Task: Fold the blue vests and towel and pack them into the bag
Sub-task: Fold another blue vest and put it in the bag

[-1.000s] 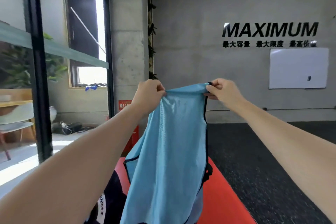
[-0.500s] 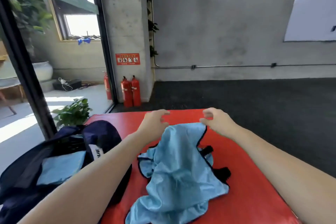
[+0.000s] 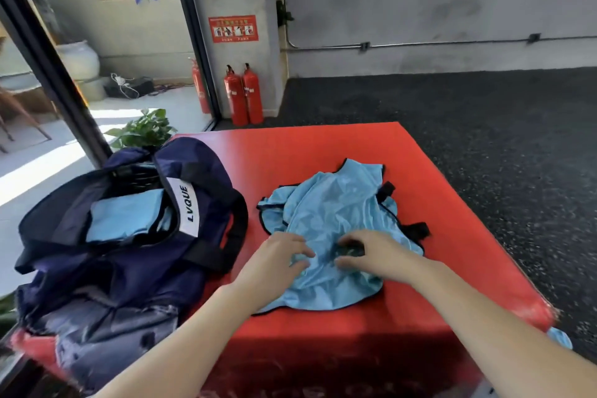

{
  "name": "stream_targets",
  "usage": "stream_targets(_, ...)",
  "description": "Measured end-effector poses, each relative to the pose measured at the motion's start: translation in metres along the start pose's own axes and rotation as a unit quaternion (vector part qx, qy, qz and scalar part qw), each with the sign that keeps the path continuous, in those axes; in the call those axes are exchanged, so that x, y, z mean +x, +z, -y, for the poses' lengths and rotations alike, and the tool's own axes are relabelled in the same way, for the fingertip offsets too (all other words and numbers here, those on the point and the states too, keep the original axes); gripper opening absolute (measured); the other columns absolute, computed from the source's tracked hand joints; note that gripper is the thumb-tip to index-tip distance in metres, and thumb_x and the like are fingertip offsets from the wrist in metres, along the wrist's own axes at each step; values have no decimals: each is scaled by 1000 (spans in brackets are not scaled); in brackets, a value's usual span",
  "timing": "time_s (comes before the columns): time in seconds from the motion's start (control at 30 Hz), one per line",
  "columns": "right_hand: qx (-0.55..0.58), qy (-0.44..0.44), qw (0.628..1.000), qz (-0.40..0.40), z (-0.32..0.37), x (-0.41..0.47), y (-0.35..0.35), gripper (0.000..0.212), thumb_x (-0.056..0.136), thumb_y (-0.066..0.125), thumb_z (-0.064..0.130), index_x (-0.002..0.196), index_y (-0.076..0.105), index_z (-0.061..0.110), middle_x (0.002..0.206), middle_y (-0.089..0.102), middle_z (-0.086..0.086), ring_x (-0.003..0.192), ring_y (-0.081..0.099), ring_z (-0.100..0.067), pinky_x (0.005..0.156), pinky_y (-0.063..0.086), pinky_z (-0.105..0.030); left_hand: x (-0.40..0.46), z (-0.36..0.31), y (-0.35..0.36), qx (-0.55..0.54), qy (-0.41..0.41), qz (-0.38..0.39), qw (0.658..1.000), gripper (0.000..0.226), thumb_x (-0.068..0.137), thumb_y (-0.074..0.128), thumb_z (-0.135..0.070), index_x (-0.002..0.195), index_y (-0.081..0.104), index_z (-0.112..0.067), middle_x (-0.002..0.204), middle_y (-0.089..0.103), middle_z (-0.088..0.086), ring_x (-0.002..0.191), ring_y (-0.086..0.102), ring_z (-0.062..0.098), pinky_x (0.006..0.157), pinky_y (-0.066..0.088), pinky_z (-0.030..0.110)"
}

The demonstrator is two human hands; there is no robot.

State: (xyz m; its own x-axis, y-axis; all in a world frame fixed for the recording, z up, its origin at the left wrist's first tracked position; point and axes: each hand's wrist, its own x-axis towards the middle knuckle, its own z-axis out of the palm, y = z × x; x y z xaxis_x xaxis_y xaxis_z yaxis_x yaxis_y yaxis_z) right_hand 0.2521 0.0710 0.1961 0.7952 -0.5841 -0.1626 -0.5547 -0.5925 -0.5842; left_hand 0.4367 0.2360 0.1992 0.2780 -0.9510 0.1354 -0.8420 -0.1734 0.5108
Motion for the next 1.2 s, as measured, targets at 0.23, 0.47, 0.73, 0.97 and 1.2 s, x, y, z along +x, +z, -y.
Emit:
stream_targets(0.23, -13, -63, 998, -17, 8, -11, 6, 25, 82, 77, 48, 103, 69, 37, 105, 66, 21, 99, 59, 2, 89, 48, -21, -21, -2, 7, -10, 51, 62, 997, 16, 82, 77, -45, 95, 76, -35, 89, 59, -14, 84, 54, 2, 80, 42, 18)
stream_targets(0.47, -67, -118, 986, 92, 12, -33, 26, 34, 80, 75, 56, 102, 72, 30, 99, 67, 18, 95, 60, 1, 87, 49, -23, -27, 14, 19, 15, 53, 109, 993, 17, 85, 75, -42, 97, 75, -31, 103, 62, -15, 103, 53, 0, 98, 41, 23)
stream_targets(0.73, -34, -100, 994, 2, 17, -26, 27, 20, 84, 75, 44, 90, 69, 25, 82, 66, 9, 78, 60, -6, 74, 50, -34, -12, 1, 10, -161, -81, 6, 984, 16, 89, 72, -24, 79, 67, -36, 75, 70, -13, 69, 62, -1, 71, 50, 22)
stream_targets(0.97, 148, -76, 982, -87, 21, -24, 2, 10, 88, 77, 26, 93, 72, 33, 86, 74, 13, 82, 69, -1, 75, 51, -17, -8, -11, -10, -251, -118, -37, 960, 11, 84, 77, -34, 92, 71, -39, 76, 65, -7, 58, 50, 4, 59, 42, 20)
stream_targets(1.2, 212, -87, 970, -83, 28, -28, -8, 1, 89, 76, 26, 90, 77, 27, 87, 76, 10, 84, 69, -3, 79, 50, -21, -12, -22, -16, -219, -77, -49, 972, 29, 73, 87, -31, 97, 73, -39, 91, 66, -11, 79, 59, 4, 72, 48, 17)
